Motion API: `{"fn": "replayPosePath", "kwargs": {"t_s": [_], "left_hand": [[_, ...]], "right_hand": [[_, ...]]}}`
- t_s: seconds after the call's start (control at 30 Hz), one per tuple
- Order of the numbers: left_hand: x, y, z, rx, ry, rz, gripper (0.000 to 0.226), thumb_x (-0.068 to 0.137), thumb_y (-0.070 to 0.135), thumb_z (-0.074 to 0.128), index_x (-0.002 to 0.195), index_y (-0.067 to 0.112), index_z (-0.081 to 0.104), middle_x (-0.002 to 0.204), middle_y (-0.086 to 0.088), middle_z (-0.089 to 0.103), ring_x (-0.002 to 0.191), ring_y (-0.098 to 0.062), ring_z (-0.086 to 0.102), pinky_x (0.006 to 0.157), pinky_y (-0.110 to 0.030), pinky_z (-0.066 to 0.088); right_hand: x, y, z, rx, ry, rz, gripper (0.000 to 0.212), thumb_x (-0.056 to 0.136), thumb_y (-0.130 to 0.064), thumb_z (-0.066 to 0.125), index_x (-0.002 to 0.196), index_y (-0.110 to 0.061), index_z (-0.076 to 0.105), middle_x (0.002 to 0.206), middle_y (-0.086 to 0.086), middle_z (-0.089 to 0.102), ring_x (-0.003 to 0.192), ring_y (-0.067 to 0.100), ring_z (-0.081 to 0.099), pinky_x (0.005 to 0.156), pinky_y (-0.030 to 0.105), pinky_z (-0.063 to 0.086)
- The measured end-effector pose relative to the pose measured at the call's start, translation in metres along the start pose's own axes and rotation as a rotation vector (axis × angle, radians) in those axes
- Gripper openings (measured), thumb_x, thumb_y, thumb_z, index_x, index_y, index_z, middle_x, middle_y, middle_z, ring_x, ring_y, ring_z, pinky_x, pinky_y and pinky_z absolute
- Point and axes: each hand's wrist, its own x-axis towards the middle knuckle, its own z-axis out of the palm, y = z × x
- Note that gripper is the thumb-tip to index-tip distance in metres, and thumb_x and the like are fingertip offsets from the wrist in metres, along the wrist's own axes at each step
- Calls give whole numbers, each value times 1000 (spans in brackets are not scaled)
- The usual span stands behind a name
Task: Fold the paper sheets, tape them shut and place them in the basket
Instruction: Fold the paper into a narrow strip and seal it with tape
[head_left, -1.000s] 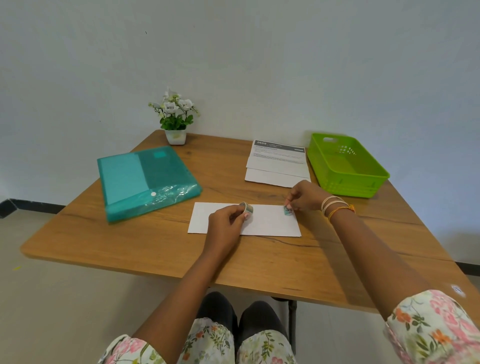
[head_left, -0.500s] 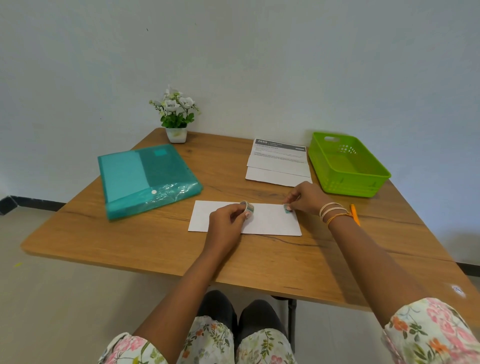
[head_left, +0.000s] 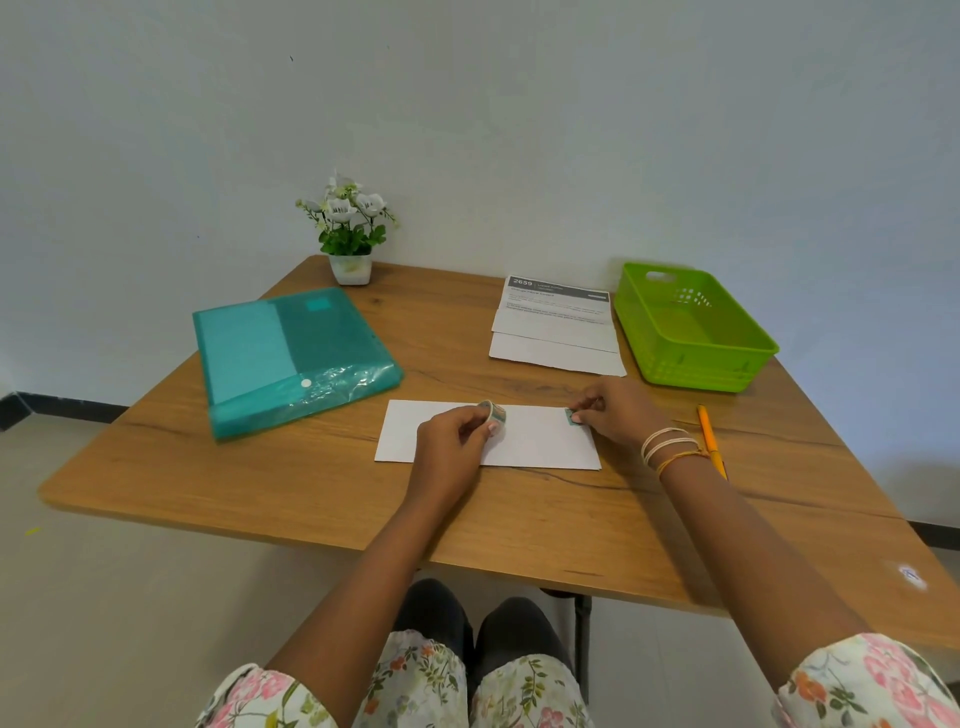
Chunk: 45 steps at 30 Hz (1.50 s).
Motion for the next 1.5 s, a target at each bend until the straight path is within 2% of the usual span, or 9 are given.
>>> {"fn": "replayPosePath", "kwargs": {"t_s": [0.13,0.33,0.5,0.67,0.93,1.17,1.27,1.37,1.5], "left_hand": [[-1,0,-1,1,0,1,29,90,22,65,118,14,67,109,3,70,87,8,57,73,-3,43],[0,1,0,8,-5,2,28,90,22,66,117,15,68,109,2,70,87,5,57,73,-6,43],[0,0,1,7,-5,-6,29,90,23,66,118,15,67,109,4,69,87,8,56,71,-4,42],[0,0,1,4,-4,-4,29,90,22,66,118,15,67,108,4,69,85,9,56,68,0,43],[0,-1,1,15,-9,8,31,90,22,65,120,14,66,112,2,69,86,6,56,71,-4,42],[-1,0,0,0,-10,10,30,90,21,66,119,15,67,111,3,69,93,-2,59,79,-7,42],[-3,1,0,-9,-31,10,31,90,21,65,121,15,66,110,8,66,95,-1,58,78,-5,42],[-4,5,-1,-6,-64,35,29,90,22,65,119,18,67,105,12,66,93,-1,59,72,-2,43],[-5,8,-2,45,-122,94,25,89,18,66,113,15,71,109,2,71,97,-5,59,82,-13,44]], "right_hand": [[-2,5,0,32,-5,-39,24,83,-19,72,106,-13,74,70,-11,54,63,0,44,50,9,32],[-10,21,5,100,-4,8,40,82,-30,73,120,-20,67,110,5,56,101,17,51,76,24,37],[-13,19,11,369,146,56,20,80,-22,75,100,-16,75,100,5,72,81,1,57,61,10,41],[-10,19,14,260,140,83,15,82,-20,73,96,-15,77,101,4,70,78,2,49,60,15,36],[-6,14,4,206,-46,2,31,84,-15,70,115,-21,70,124,10,63,114,23,55,85,25,45],[-11,7,7,-166,-122,23,51,93,-40,53,142,-31,43,141,7,43,130,28,35,108,39,32],[-24,-11,13,188,76,70,56,85,-36,67,136,-17,52,135,6,53,123,24,49,103,39,42],[-38,-42,21,502,312,77,27,83,-29,71,105,-15,70,104,2,69,98,18,64,89,36,53],[-43,-75,24,820,46,155,15,86,-21,69,97,-10,69,98,10,69,87,20,65,87,39,53]]}}
